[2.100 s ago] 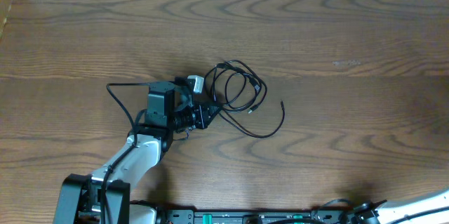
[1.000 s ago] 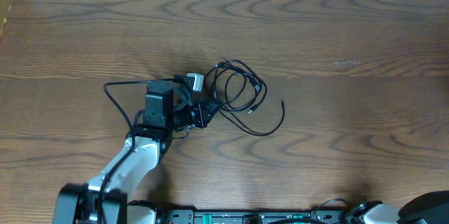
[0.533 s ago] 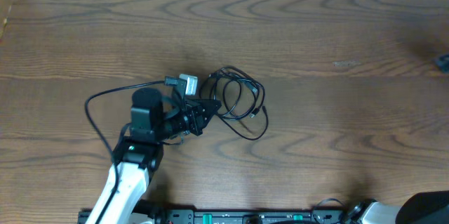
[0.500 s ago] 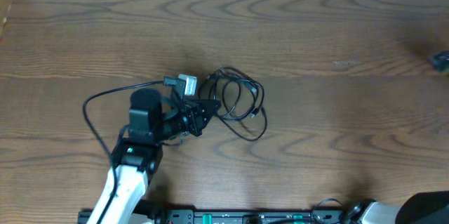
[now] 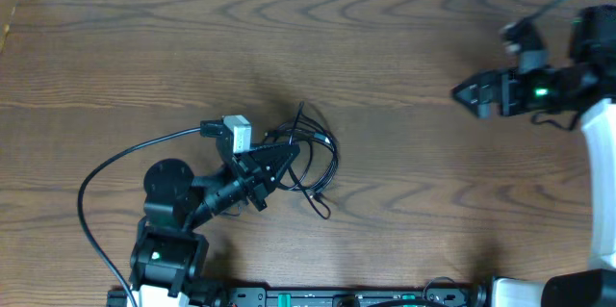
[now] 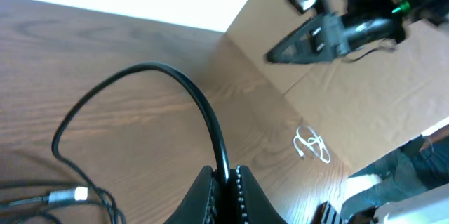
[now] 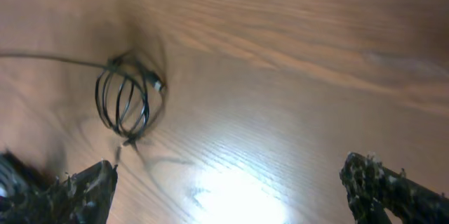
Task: Untangle cables
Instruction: 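Bring the right gripper to the black cable loops and grasp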
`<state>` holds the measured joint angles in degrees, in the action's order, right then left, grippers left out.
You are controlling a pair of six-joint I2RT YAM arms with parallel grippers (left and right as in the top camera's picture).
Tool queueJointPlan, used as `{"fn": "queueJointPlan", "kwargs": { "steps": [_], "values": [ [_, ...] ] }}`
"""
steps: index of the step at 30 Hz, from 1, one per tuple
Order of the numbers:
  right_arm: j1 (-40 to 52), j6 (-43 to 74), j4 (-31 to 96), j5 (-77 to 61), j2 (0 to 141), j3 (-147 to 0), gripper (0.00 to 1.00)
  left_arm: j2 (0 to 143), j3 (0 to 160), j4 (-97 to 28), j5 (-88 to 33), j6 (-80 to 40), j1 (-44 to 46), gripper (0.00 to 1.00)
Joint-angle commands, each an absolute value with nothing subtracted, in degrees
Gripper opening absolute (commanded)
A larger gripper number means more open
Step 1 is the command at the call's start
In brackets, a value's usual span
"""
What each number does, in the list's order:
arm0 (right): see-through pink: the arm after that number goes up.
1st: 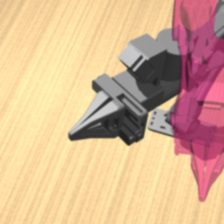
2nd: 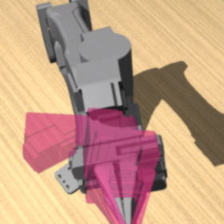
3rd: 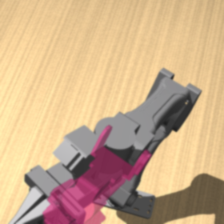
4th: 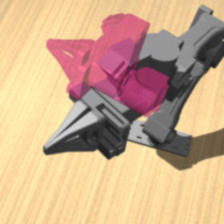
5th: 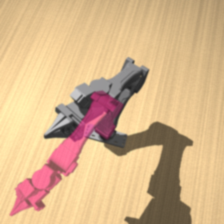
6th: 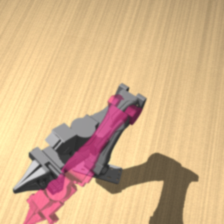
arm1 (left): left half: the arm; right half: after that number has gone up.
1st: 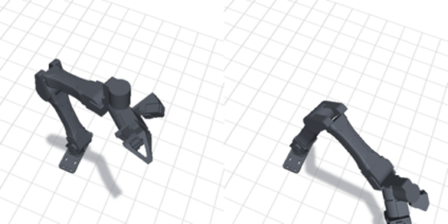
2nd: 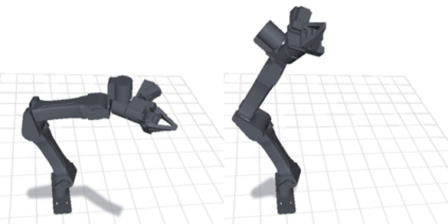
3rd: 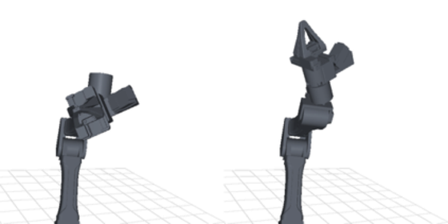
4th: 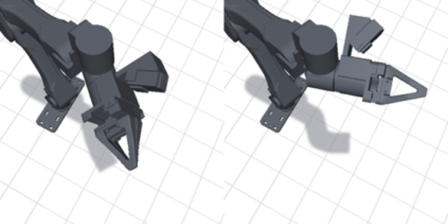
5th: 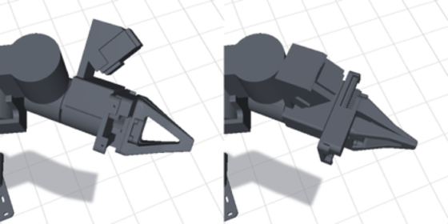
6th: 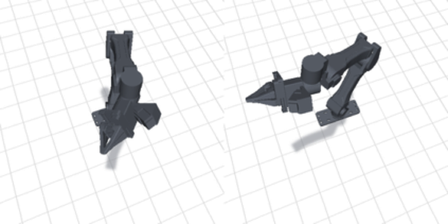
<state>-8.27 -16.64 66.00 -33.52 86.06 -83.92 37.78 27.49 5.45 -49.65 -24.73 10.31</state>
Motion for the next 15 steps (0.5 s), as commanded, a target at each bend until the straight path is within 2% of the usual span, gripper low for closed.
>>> {"fn": "queueJointPlan", "kwargs": {
  "steps": [1,10,15],
  "values": [
    [-3.81,-23.20,63.11,-36.23,84.97,-79.66,0.99,36.23,28.05,7.22,-49.93,-27.20,10.44,0.08],
    [6.00,-23.20,49.78,-46.35,89.17,-67.72,0.99,36.16,28.10,17.06,-49.93,-31.73,10.44,0.08],
    [12.43,-23.14,40.18,-52.07,94.76,-64.38,0.99,36.16,28.10,17.61,-49.93,-32.05,10.44,0.08]
  ]
}}
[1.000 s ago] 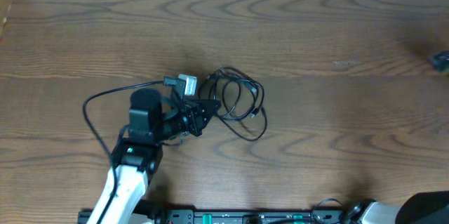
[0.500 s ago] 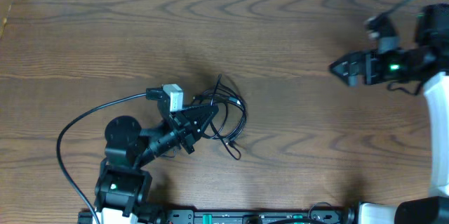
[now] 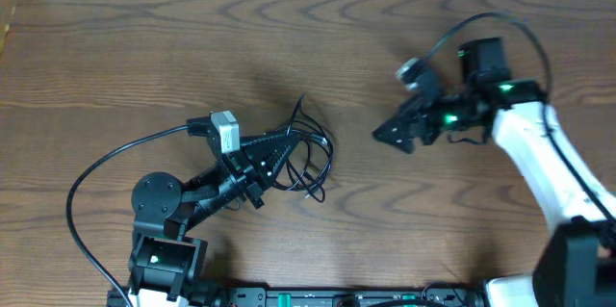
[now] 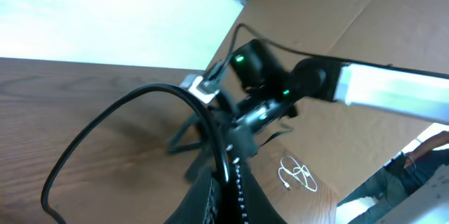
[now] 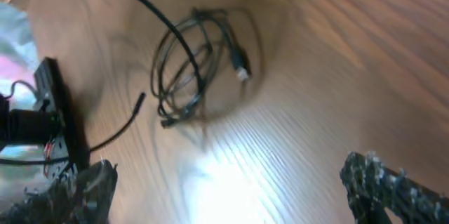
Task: Untangle cables
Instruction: 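Bring the right gripper to the black cable loops and grasp, then pull the black cable loops up and right with the right gripper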
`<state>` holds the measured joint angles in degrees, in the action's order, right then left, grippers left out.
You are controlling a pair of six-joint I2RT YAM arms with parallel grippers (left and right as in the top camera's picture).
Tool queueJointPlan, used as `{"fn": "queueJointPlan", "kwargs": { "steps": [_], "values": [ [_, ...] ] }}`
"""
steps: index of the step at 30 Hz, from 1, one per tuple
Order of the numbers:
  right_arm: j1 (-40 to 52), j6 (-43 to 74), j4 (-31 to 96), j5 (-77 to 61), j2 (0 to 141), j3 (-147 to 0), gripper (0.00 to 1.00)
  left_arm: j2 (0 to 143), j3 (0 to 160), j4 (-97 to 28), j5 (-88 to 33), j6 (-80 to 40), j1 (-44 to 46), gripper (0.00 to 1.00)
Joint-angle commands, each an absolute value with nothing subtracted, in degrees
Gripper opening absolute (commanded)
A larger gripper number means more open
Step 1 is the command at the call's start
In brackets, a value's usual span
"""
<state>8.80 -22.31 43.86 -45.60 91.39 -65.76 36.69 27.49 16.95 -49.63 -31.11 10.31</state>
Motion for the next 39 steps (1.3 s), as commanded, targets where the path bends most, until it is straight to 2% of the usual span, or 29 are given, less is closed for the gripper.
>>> {"fn": "queueJointPlan", "kwargs": {
  "steps": [1,6,11,13,15,17,18,24,27,30,39],
  "values": [
    [13.67,-22.94,38.46,-52.77,96.05,-64.36,0.99,36.16,28.10,17.85,-49.91,-32.05,10.44,0.08],
    [20.32,-22.72,26.98,-55.09,103.22,-64.36,0.99,36.16,28.10,19.73,-49.93,-32.36,10.44,0.08],
    [24.99,-17.69,14.04,-55.27,108.31,-64.36,0.99,36.16,28.10,19.66,-49.93,-32.95,10.41,0.08],
    [26.09,-16.10,10.46,-55.22,109.14,-64.36,0.93,36.16,28.10,19.66,-49.93,-32.93,10.41,0.08],
    [26.52,-16.10,9.41,-55.20,109.21,-64.36,0.70,36.16,28.10,19.66,-49.91,-32.91,10.41,0.07],
    [26.57,-16.05,9.02,-54.98,109.21,-64.36,0.30,36.16,28.10,19.66,-49.91,-32.88,10.41,0.08],
    [26.55,-16.01,9.10,-54.85,109.21,-64.36,0.03,36.16,28.10,19.66,-49.91,-32.91,10.33,0.08],
    [25.43,-13.26,12.49,-48.27,109.21,-64.36,0.01,36.21,28.10,19.66,-49.89,-32.86,10.31,0.07],
    [24.82,-9.50,15.57,-40.49,109.19,-64.38,0.01,36.23,28.10,19.62,-49.84,-32.14,10.31,0.07],
    [24.73,-1.17,19.59,-26.02,108.79,-64.58,0.01,36.23,28.10,19.25,-49.91,-30.65,10.31,0.07],
    [24.73,7.92,40.64,11.86,103.53,-72.47,0.01,37.93,28.08,12.64,-49.91,-27.16,10.33,0.08]
  ]
}}
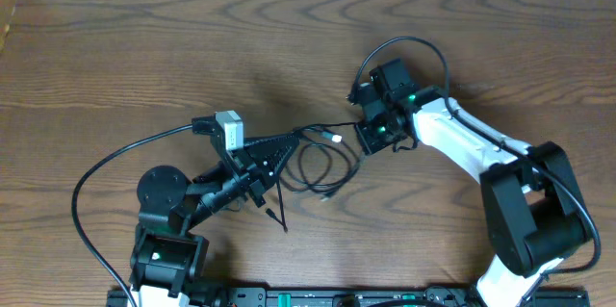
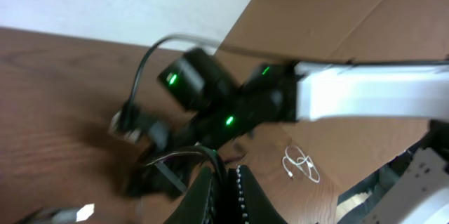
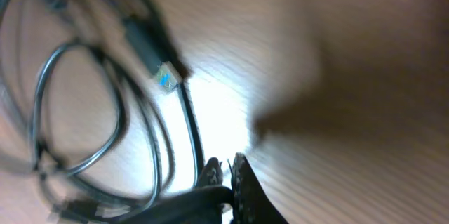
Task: Untangle cables
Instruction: 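Pull the black cable loops up and right with the right gripper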
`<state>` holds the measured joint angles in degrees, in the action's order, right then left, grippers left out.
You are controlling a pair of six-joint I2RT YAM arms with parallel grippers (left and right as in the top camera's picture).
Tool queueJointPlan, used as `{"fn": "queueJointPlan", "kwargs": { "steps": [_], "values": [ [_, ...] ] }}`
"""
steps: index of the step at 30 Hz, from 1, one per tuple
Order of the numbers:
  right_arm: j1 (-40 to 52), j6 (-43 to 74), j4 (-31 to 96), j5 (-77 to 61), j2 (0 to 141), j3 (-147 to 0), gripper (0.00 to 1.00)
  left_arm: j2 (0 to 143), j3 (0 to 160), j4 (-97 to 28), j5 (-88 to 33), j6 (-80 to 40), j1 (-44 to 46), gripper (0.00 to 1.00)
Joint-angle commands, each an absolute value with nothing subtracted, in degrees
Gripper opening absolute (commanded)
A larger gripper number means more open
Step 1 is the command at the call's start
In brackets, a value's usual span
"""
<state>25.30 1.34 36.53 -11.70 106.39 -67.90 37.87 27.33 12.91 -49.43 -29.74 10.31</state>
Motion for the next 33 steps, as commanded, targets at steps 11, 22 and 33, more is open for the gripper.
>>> {"fn": "queueJointPlan", "kwargs": {
  "steps": [11,22,33],
  "values": [
    [22.70,10.52,63.48,21.96,102.30,-95.96,0.01,46.50,28.08,7.73,-49.98,-24.27,10.35,0.17],
    [22.57,10.70,75.68,24.60,102.30,-120.86,0.01,58.35,28.08,9.58,-49.95,-21.34,10.83,0.22],
    [22.59,10.68,86.65,27.18,102.26,-141.97,0.01,67.68,28.08,22.72,-49.89,-18.90,17.54,0.25]
  ]
}}
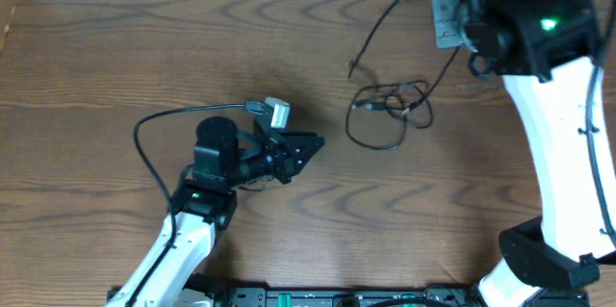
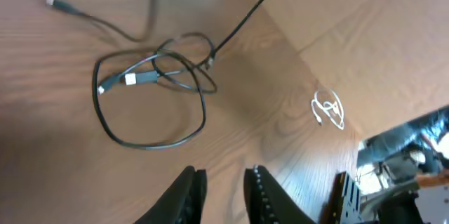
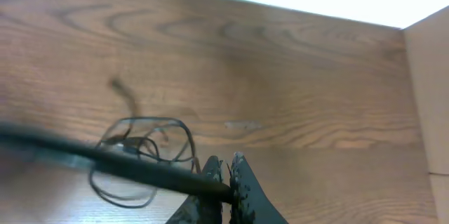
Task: Untangle cables
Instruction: 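Pull the black cable loops up and right with the right gripper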
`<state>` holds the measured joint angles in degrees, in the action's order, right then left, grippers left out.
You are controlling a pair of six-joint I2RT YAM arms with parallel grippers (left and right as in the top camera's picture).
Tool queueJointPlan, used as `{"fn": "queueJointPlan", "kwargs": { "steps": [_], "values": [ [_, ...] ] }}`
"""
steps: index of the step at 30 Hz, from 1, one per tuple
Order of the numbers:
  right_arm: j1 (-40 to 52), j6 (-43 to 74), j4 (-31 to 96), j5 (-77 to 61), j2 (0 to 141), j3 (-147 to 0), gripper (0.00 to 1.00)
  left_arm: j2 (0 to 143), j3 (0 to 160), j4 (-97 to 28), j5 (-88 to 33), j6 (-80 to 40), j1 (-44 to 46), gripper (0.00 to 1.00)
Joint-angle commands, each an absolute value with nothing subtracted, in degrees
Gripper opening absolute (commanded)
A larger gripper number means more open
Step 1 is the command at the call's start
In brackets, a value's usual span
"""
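A loose tangle of thin black cables lies on the wooden table, also seen in the left wrist view. My right gripper is shut on one black cable, which runs down to the tangle. The right arm is raised high over the table's far right. A loose cable end sits left of the tangle. My left gripper stands open left of the tangle, nothing between its fingers.
The left wrist's own black camera cable arcs behind the left arm. A small white cable lies on the cardboard beyond the table's right side. A cardboard wall borders the table's right edge.
My left gripper has let go of the cable and now stands open, left of the tangle. The right arm has risen high with its cable. The tangle lies farther right and back.
At first my left gripper was shut on a cable at the tangle and the right gripper was open far to the right. The open right gripper was then nearer, then shut on a strand at the tangle's right. Now only the right holds, lifted high.
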<state>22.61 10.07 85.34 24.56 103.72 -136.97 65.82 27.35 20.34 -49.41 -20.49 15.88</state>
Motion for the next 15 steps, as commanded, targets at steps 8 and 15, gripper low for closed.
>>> {"fn": "queueJointPlan", "kwargs": {
  "steps": [8,15],
  "values": [
    [22.59,10.63,89.82,23.05,101.91,-152.38,0.01,74.17,28.08,26.39,-48.38,-20.82,22.24,0.27],
    [22.59,10.24,91.13,20.60,102.45,-151.37,0.01,77.89,28.08,32.69,-48.40,-20.29,29.39,0.28]
  ]
}}
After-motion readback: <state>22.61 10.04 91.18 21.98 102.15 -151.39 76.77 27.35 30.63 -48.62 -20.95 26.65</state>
